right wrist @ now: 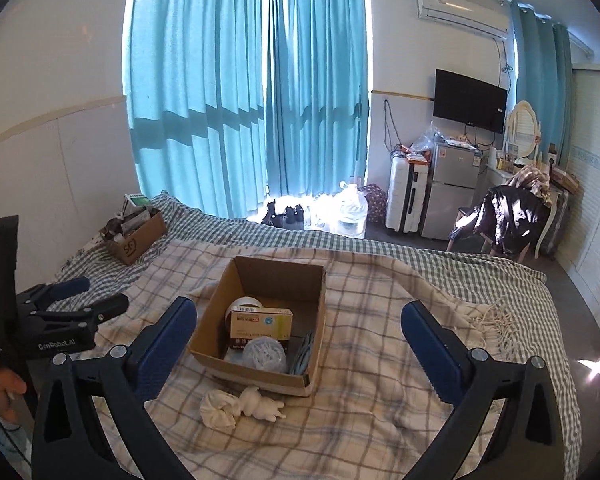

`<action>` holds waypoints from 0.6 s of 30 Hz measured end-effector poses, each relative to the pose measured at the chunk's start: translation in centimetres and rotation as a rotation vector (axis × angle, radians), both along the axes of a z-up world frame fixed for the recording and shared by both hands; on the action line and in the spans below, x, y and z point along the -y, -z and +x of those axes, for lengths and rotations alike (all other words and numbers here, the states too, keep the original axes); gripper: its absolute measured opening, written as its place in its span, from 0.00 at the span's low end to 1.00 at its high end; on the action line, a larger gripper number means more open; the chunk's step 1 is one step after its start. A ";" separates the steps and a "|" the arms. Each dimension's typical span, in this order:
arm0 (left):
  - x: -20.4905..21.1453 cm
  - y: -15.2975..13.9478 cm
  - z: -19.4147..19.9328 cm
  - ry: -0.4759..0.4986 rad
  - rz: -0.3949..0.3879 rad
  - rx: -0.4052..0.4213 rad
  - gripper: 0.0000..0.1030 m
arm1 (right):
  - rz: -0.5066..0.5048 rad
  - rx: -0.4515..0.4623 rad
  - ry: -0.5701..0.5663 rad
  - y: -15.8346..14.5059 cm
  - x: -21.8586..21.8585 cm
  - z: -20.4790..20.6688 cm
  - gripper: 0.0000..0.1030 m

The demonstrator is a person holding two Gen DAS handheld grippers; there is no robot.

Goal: Organize objects
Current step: 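Grasp the white cloth with the left gripper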

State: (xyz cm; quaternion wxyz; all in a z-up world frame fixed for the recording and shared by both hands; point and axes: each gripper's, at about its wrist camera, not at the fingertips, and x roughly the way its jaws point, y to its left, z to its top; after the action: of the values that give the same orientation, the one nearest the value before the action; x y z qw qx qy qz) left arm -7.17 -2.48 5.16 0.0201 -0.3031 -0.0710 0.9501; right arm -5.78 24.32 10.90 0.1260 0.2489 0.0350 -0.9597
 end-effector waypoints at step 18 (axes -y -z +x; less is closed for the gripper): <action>-4.4 18.8 -1.4 -0.038 -0.020 0.281 0.98 | 0.083 0.257 0.050 20.2 -1.5 -5.1 1.00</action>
State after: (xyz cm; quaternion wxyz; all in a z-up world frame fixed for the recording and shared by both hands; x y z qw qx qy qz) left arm -8.57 1.96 -13.67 -0.0111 -0.4320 -0.0696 0.8991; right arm -10.93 25.79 -9.31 0.0950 0.3754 0.0519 -0.9205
